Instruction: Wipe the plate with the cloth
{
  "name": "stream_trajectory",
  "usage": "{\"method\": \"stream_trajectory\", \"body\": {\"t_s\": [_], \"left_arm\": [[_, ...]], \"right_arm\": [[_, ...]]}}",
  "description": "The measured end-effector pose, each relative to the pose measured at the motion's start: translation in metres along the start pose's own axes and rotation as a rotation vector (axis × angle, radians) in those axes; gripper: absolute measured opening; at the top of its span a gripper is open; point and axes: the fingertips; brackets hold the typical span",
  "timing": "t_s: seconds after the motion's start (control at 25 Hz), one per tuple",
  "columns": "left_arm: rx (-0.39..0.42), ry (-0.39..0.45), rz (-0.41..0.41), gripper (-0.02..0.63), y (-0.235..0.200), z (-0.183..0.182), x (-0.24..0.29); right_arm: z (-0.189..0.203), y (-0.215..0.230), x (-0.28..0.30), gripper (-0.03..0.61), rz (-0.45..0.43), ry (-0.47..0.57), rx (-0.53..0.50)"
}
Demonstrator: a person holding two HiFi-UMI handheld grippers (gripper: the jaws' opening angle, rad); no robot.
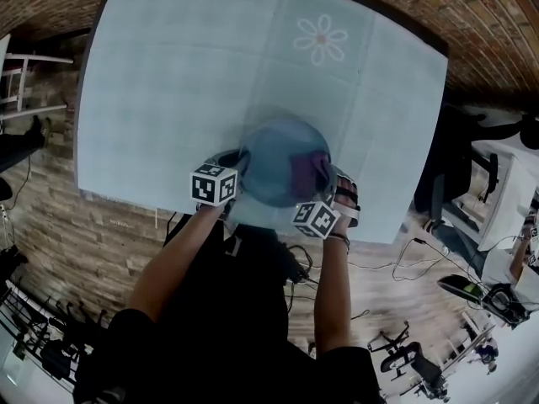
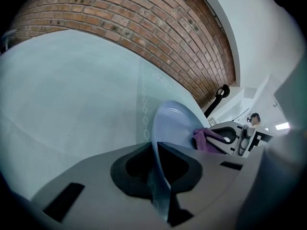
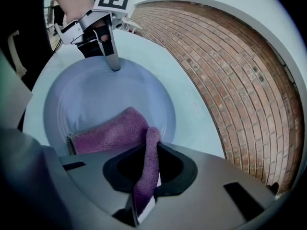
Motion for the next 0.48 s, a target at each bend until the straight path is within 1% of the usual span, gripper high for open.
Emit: {"method": "stream_trajectory", "body": {"t_s": [0.16,0.28,0.48], "left_arm": [[-0.001,-0.005,0.003,0.055,0.0,-0.001,0.001],[-0.006,-0.006,0.009,0.054,0.0,-0.001,0.002],[-0.012,-0.009,0.016,0.054,0.002,-0.001,0.002]], "right_arm": [[0.004,-0.008,-0.009,0.06,-0.026,-0.02,0.067],[0.003,-0.017,-0.015,0.06,-0.041,-0.03,0.083],[0.002,-0.032,-0.027,0.06,-0.082,-0.039,0.144]]}}
Point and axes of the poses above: the fingertips, and each gripper's own axes: x forward along the fingers, y to its right, z out of its underside, and after that the axes turned 8 degrees about z, right-handed
